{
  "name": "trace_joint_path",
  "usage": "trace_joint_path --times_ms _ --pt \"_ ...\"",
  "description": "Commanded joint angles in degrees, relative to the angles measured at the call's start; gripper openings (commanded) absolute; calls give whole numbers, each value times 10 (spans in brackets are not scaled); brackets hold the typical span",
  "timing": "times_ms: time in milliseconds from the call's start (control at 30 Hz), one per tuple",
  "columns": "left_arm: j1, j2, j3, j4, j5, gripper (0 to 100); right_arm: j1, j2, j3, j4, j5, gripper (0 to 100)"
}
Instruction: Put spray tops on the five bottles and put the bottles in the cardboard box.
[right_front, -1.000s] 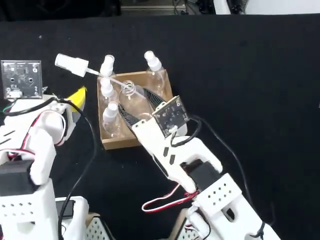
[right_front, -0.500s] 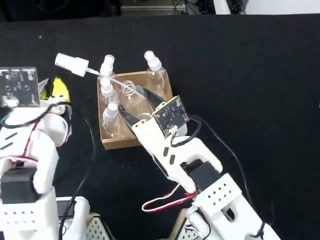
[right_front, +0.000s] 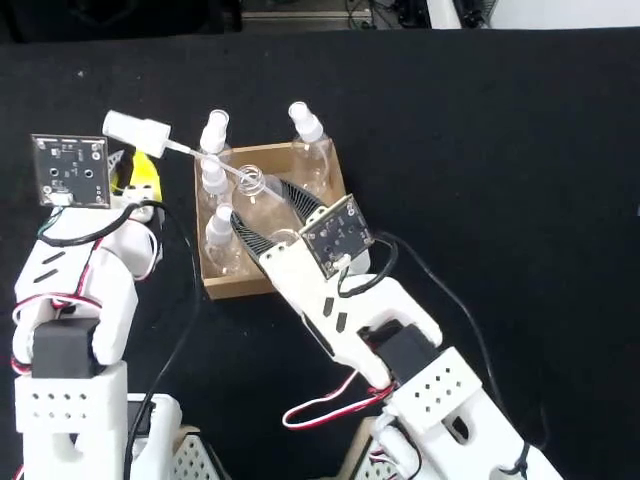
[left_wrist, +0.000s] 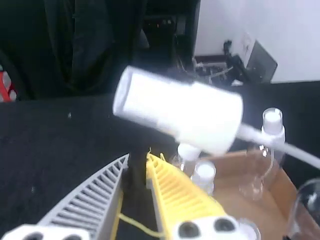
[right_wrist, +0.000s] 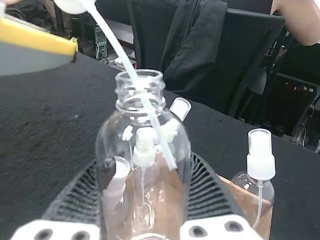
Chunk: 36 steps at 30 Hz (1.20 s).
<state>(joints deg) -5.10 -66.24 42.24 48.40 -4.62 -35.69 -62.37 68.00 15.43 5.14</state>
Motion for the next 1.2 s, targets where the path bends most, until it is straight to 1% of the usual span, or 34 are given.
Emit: trace_joint_path --times_ms 0,133,367,467,667,833,1000,1067,1167 --pt "12 -6 10 -96 2 45 -8 -1 -15 4 -5 10" --pt "28 -6 36 -163 2 45 -8 -1 -15 5 -5 10" --pt "36 -12 21 -188 4 45 -8 -1 -7 2 -5 10" --pt "39 -12 1 -185 4 45 -17 -1 -4 1 -5 10" --pt "111 -15 -22 -185 2 45 -21 -1 -3 1 -4 10" --pt "144 -55 -21 -185 2 45 -20 -1 -2 1 -4 10" --pt "138 -93 -21 -183 1 45 -20 -1 -2 1 -4 10" --pt "118 -99 -22 -168 1 45 -20 -2 -2 1 -4 10" --pt "114 -104 -21 -156 1 45 -20 -2 -2 1 -2 11"
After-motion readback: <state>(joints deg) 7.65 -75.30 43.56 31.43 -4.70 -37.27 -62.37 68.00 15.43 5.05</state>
